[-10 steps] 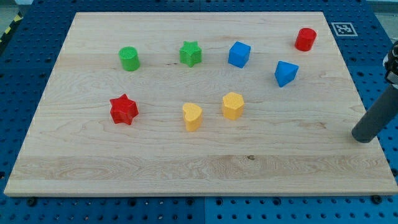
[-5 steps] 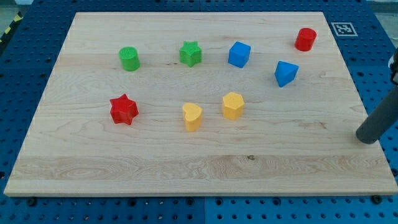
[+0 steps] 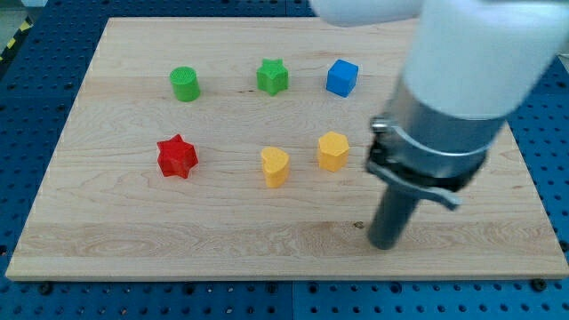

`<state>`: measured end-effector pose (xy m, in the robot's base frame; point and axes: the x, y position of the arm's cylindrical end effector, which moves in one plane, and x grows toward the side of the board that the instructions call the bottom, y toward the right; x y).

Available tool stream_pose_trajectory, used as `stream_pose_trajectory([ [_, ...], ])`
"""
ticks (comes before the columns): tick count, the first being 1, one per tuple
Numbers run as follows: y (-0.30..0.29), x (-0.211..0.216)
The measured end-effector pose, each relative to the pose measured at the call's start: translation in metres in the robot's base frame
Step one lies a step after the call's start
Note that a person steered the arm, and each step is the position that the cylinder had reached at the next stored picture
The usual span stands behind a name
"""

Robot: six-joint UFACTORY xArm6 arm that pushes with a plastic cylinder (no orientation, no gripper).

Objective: Move the red star towards the center left

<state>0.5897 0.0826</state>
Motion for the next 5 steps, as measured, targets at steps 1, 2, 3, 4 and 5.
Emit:
stream_pose_trajectory([
  [1, -0.066, -0.011],
  [2, -0.103, -0.048],
  [3, -0.142, -0.076],
  [4, -0.186, -0.093],
  [5, -0.237, -0.112],
])
